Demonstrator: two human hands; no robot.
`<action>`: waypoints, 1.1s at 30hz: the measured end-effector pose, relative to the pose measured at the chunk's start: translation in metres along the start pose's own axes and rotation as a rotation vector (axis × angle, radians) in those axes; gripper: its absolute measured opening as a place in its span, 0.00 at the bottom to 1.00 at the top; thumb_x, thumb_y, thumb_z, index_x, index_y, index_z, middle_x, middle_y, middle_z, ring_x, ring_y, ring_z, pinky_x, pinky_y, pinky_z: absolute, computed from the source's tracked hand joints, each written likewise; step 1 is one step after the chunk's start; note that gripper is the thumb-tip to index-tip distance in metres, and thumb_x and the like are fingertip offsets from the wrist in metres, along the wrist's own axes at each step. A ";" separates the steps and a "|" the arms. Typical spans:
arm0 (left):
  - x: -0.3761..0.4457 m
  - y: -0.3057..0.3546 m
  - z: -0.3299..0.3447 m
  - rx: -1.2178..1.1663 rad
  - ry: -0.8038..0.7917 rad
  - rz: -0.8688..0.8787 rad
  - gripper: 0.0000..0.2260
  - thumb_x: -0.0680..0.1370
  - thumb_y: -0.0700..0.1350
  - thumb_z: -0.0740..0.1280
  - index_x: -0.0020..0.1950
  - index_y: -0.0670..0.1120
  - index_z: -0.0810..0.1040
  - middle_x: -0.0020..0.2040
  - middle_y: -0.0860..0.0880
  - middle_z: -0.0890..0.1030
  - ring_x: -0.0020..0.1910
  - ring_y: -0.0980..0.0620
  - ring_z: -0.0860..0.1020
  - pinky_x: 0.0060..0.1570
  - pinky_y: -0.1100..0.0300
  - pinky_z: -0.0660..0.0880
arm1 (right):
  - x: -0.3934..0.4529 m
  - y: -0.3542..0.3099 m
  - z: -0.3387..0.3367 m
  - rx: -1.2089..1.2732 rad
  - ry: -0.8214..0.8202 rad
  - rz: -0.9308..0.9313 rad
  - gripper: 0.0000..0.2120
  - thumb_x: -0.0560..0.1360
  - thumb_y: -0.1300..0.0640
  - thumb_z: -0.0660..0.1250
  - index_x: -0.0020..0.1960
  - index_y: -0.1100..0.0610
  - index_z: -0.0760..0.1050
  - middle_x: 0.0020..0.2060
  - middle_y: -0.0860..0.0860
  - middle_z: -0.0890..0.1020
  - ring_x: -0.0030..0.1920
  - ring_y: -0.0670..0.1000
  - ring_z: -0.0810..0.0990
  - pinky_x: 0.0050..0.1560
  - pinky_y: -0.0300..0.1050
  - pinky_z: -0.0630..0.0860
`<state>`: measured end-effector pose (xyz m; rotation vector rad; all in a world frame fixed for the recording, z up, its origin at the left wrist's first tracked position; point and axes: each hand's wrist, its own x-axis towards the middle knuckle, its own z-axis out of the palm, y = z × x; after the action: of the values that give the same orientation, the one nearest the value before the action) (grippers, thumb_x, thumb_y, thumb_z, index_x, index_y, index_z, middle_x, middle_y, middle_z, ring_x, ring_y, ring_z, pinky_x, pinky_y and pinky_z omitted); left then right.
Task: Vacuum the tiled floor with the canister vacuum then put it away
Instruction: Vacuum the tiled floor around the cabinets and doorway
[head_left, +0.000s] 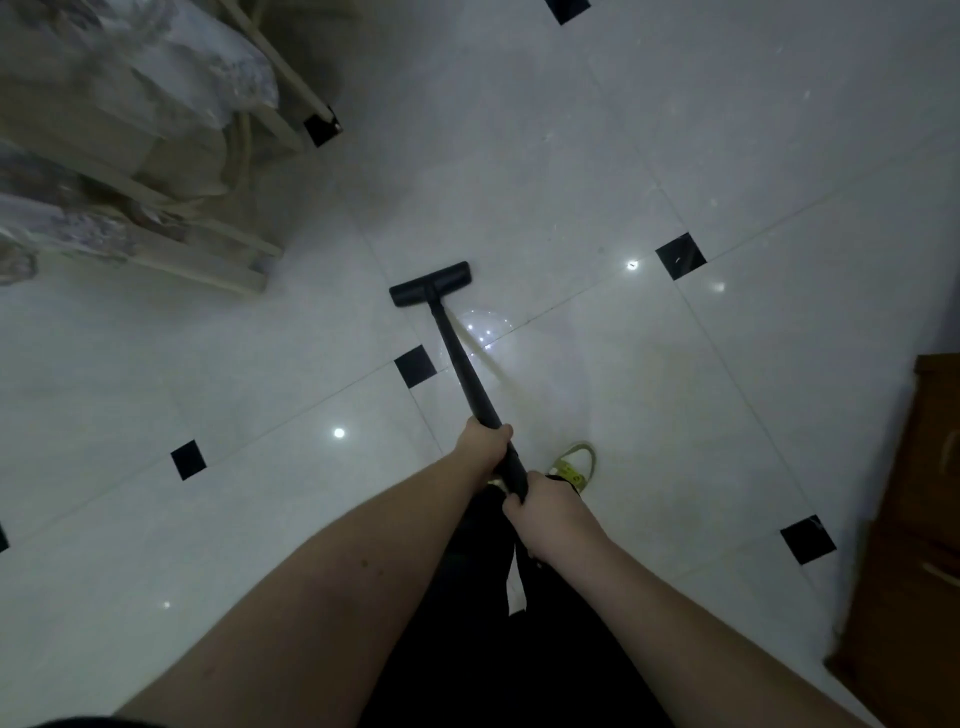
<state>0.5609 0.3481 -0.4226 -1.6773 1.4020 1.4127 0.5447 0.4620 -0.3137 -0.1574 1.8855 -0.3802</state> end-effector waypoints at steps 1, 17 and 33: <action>-0.003 0.000 0.001 0.015 -0.016 -0.007 0.16 0.76 0.46 0.66 0.61 0.43 0.70 0.54 0.42 0.78 0.50 0.43 0.79 0.49 0.46 0.80 | -0.003 0.003 -0.001 0.003 -0.004 0.006 0.14 0.78 0.50 0.58 0.55 0.58 0.74 0.42 0.54 0.80 0.41 0.56 0.82 0.37 0.42 0.72; -0.007 -0.002 -0.038 -0.185 -0.049 -0.071 0.16 0.77 0.43 0.64 0.63 0.43 0.65 0.54 0.42 0.76 0.48 0.45 0.79 0.28 0.54 0.78 | 0.001 -0.031 0.001 -0.193 -0.052 -0.052 0.09 0.78 0.50 0.57 0.51 0.54 0.72 0.37 0.50 0.78 0.36 0.53 0.80 0.36 0.42 0.74; 0.113 0.007 -0.216 0.035 0.084 0.096 0.20 0.76 0.48 0.64 0.66 0.45 0.67 0.58 0.42 0.78 0.53 0.42 0.79 0.52 0.50 0.79 | 0.076 -0.198 0.102 -0.017 -0.031 -0.094 0.07 0.79 0.52 0.57 0.50 0.53 0.72 0.40 0.52 0.80 0.37 0.53 0.79 0.36 0.43 0.74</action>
<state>0.6254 0.1155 -0.4586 -1.6845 1.5633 1.3747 0.5991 0.2355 -0.3454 -0.2627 1.8560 -0.4234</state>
